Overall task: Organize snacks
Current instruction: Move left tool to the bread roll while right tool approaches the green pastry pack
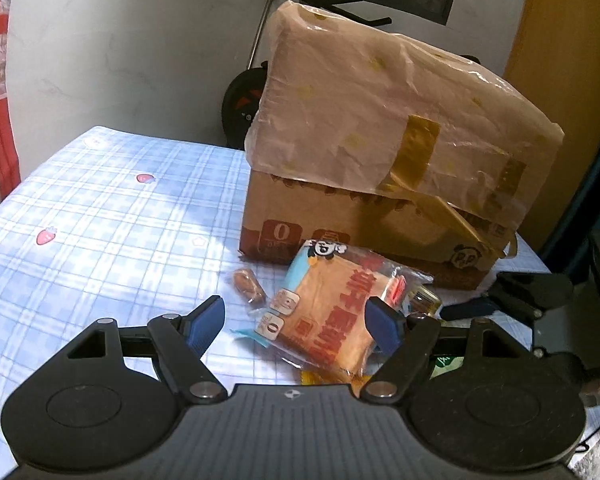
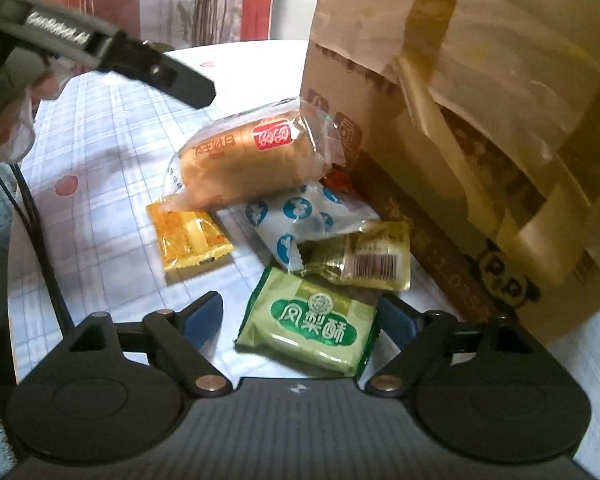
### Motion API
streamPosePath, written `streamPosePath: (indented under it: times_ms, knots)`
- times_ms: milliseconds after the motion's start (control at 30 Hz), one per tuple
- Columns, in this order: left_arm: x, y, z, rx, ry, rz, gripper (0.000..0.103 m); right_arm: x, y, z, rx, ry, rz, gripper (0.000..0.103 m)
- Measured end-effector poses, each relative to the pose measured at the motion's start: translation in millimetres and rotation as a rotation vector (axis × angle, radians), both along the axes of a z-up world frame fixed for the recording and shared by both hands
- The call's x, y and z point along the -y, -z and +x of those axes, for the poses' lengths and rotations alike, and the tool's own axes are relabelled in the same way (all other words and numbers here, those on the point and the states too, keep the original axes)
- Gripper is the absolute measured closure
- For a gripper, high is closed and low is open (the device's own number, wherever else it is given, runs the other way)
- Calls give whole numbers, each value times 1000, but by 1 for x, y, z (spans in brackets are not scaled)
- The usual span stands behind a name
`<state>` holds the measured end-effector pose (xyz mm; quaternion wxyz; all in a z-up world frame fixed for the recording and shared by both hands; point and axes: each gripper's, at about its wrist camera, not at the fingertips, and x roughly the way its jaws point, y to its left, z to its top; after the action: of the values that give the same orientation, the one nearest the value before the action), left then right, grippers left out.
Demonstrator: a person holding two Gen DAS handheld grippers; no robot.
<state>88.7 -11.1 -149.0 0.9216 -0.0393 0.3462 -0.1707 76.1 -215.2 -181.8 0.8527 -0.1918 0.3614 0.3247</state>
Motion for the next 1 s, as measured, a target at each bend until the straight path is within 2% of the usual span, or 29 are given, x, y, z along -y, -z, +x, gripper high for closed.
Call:
streamPosePath:
  times_ms: [167,267,333,533,733,867,1000]
  knots:
    - [1,2,-2,-3,-3,-4,24,-3,-6,5,-3,-27,8,16]
    - [1,4,-2,-8,-12,-1,24,-6,-5,7,-4,5,-2,16]
    - [1,5,-2,-12,-14,3,24,-4,-3,6,-2,54,10,16]
    - [1,9,-2,-21,-29,7,24,23,6,6,-77,284,185,16]
    - [0,11,-2,-30,-37,2,25,30,4,-5,-76,373,235,20]
    - [0,11,-2,-30,-42,3,25,40,-1,-11,-141,447,288,21]
    - [0,11,-3,-31,-41,0,25,45,-8,-16,-226,422,303,21]
